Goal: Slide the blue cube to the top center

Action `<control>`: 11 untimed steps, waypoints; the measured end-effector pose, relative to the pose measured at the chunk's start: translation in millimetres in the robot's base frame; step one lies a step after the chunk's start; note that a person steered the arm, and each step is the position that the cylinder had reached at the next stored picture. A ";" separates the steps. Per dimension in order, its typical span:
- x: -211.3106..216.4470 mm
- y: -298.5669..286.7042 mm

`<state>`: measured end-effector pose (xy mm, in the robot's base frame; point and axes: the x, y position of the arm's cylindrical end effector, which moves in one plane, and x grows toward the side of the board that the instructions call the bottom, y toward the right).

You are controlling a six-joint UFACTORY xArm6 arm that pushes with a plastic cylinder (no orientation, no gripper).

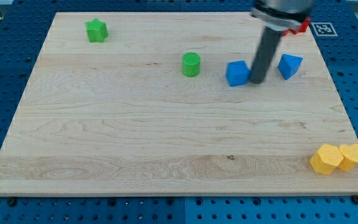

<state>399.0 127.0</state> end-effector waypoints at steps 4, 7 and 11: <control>-64.6 -71.1; -24.2 -10.6; -89.4 -48.3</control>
